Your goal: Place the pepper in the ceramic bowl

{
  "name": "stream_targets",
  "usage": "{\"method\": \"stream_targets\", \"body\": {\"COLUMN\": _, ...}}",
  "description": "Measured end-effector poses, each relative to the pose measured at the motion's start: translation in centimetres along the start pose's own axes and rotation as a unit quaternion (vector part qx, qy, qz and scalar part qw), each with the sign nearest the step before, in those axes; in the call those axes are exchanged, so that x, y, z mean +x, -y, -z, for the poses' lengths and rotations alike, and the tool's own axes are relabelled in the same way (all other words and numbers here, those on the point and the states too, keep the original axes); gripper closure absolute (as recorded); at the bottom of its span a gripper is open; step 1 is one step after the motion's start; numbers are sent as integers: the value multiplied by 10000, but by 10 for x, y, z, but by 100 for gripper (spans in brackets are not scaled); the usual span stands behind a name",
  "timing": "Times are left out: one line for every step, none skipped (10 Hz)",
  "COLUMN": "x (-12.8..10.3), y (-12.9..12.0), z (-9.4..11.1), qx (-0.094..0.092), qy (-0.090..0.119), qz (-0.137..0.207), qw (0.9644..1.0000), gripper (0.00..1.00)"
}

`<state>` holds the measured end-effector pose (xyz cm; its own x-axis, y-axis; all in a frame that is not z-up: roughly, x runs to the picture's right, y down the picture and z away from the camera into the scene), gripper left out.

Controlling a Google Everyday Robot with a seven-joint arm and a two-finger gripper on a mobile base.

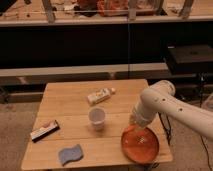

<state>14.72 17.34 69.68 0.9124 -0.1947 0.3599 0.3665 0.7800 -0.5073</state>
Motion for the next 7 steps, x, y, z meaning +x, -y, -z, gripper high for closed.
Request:
{"method": "stream_targets", "body": {"x": 0, "y": 0, "z": -1, "qx": 3, "qy": 6, "qz": -18, "qw": 10000, "gripper": 67}}
{"method": "stream_targets", "body": {"x": 0, "y": 0, "z": -1, "qx": 9, "qy": 9, "qz": -32, "qw": 10000, "gripper": 67}}
{"method": "stream_targets", "body": {"x": 0, "y": 0, "z": -1, "qx": 16, "qy": 11, "qz": -51, "qw": 10000, "gripper": 67}}
{"method": "stream_targets", "body": {"x": 0, "y": 0, "z": -2, "qx": 19, "qy": 18, "qz": -68, "qw": 10000, "gripper": 67}}
{"method": "stream_targets", "body": {"x": 0, "y": 0, "z": -2, "qx": 30, "qy": 23, "qz": -87, "qw": 10000, "gripper": 67}}
{"method": "stream_targets", "body": {"x": 0, "y": -1, "z": -3, "qx": 44, "qy": 39, "qz": -155, "qw": 9999, "gripper": 67}}
{"method": "stream_targets", "body": {"x": 1, "y": -2, "z": -4, "qx": 58, "qy": 51, "qz": -191, "qw": 9998, "gripper": 67}}
